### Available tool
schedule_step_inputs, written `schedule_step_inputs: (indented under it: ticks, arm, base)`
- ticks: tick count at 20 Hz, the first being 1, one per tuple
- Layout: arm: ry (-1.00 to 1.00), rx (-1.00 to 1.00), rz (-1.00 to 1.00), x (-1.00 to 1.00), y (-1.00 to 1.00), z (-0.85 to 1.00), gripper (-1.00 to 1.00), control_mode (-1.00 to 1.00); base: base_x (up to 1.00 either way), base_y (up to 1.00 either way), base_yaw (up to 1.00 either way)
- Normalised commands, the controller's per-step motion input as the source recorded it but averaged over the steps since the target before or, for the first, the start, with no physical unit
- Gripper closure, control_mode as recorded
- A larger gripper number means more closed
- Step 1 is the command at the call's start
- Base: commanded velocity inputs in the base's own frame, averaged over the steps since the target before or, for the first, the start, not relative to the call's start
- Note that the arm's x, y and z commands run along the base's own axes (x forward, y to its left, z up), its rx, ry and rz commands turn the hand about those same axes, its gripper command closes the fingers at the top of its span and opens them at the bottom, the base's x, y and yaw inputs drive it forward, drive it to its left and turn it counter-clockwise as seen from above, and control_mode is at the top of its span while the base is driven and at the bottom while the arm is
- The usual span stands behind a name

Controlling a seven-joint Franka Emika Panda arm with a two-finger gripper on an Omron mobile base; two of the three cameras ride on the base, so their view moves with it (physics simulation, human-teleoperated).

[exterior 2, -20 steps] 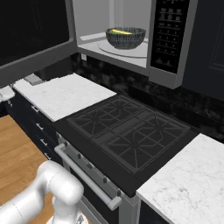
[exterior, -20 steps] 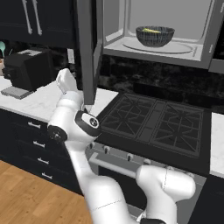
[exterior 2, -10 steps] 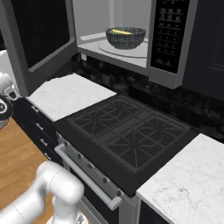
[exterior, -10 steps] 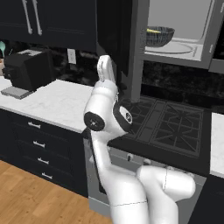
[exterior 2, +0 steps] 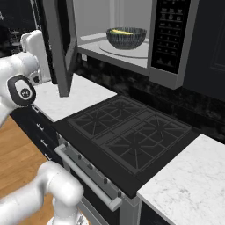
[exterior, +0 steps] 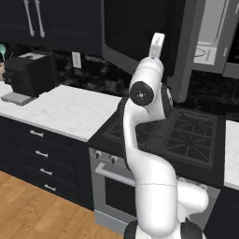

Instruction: Pick the corn from the sink and place it in the bowl. Then pick the bowl and place it in the microwave. Then close the microwave door and press the start button.

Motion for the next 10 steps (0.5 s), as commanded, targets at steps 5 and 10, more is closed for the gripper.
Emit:
schedule_step_inputs:
  ticks: [5,10]
  arm:
    - [0.00,0.31,0.00,0.59,-0.87,0.25,-1.00,-1.00]
    - [0.00,0.20,0.00,0.80,-0.74,0.01,-1.00,-1.00]
  base:
    - [0.00,0.00,0.00]
    - [0.00,0.00,0.00]
